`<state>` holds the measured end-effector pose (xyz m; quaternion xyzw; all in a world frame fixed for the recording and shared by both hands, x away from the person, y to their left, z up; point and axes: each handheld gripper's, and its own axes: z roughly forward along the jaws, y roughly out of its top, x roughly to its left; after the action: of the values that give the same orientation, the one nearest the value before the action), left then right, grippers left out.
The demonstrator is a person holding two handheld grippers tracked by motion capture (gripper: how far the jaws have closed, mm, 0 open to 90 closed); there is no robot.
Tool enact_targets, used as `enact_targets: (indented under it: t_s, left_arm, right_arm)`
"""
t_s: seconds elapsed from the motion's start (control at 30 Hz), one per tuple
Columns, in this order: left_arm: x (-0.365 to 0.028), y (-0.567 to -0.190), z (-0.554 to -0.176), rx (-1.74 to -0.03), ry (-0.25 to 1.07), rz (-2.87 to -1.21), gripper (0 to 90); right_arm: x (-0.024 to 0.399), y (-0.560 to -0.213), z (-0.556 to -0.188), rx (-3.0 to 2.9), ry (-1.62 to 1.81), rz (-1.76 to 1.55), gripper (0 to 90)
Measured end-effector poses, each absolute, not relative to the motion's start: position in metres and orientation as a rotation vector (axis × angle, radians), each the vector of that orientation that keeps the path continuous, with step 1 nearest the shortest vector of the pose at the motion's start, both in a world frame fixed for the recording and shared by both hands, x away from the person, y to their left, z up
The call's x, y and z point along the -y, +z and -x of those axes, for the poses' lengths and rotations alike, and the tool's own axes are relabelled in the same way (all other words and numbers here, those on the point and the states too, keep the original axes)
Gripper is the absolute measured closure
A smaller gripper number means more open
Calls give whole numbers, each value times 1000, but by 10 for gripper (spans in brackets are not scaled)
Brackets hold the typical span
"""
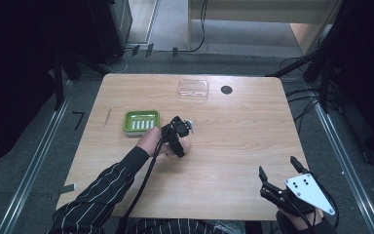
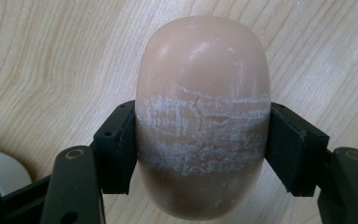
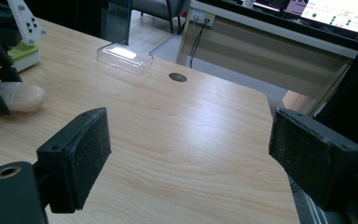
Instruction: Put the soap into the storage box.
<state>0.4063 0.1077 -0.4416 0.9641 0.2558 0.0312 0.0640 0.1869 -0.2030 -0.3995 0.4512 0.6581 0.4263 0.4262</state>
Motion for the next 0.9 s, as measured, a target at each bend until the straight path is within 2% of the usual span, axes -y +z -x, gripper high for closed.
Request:
enact_targets:
  t_s: [0.9]
  left_arm:
    - [-137,-424,-392,-524,109,-2996,333]
  right_arm:
    - [203,-399,-187,-1639,1070,-1133,134]
